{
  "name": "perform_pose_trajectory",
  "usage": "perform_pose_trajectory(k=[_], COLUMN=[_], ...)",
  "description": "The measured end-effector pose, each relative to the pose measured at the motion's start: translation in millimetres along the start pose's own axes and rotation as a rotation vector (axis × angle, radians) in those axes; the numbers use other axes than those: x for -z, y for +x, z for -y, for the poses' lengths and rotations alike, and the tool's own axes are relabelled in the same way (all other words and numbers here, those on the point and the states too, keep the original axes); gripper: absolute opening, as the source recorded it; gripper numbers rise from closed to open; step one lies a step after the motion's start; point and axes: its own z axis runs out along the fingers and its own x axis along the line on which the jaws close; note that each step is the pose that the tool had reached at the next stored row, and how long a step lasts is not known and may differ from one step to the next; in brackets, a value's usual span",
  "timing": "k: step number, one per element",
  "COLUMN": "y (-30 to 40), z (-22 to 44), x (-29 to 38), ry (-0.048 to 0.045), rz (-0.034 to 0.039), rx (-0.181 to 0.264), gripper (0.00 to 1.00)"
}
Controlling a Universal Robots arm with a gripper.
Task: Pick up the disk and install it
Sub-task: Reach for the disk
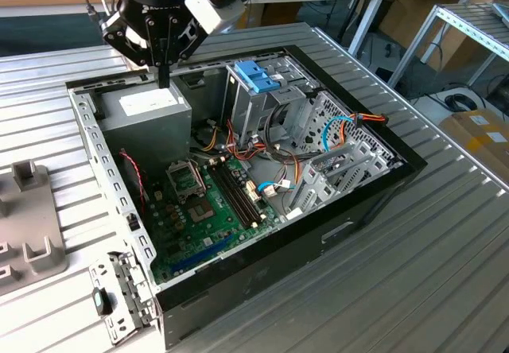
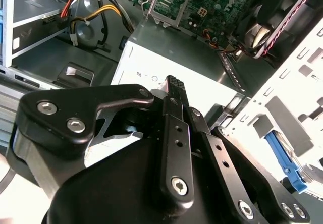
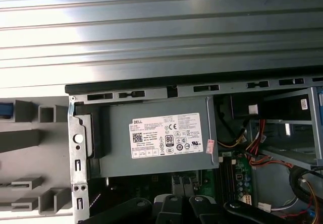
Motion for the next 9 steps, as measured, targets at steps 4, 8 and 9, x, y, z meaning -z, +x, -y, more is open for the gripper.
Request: perform_pose_trajectory(k=[4,8,9], y=[0.8,1.6,1.9], z=[0.1,0.1,0.2], x=[0.0,0.0,0.1], ry=[0.0000,0.0000,0.0001], rz=[0.0000,0.0000,0.0000], rx=[0.000,0.000,0.000], gripper=[0.10,0.10,0.10])
